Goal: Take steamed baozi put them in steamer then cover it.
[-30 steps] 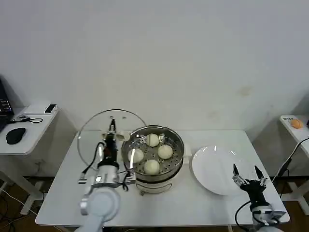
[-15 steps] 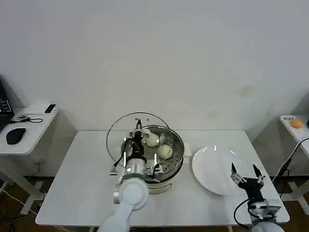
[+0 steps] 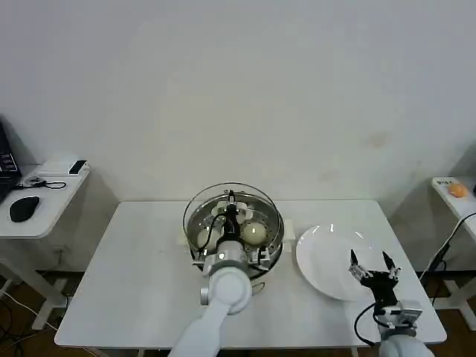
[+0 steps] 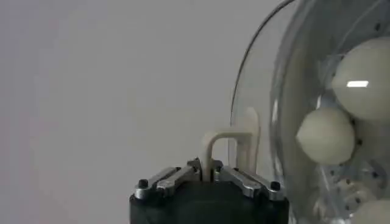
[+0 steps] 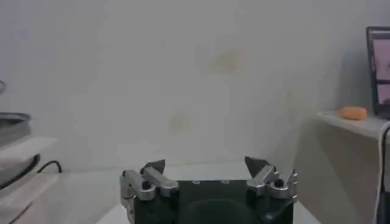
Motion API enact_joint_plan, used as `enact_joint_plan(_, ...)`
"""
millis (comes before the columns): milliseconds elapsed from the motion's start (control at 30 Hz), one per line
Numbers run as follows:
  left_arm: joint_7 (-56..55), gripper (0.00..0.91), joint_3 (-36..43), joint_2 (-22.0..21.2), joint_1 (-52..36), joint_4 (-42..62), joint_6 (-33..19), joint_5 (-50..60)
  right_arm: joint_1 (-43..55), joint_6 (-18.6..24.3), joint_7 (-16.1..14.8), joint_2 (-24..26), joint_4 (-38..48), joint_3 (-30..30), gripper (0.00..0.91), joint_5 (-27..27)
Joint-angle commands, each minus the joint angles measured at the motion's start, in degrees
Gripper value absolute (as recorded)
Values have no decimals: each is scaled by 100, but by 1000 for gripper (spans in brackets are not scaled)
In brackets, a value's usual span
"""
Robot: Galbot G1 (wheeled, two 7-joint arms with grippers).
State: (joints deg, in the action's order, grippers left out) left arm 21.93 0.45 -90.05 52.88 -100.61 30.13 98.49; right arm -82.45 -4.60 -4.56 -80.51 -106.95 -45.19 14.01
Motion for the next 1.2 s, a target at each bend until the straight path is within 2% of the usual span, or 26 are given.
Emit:
enact_joint_plan(33, 196, 0, 84, -154, -120, 324, 106, -86, 128, -3, 6, -8, 176, 32, 907, -96)
enact_joint_plan(1133, 330, 0, 83, -168, -29, 214, 169, -449, 216, 89, 19, -125, 369, 73, 907, -252)
enact_joint_plan(1200, 246, 595, 91, -166, -10, 210, 164, -474, 219, 88, 19, -131, 370, 78, 907, -257)
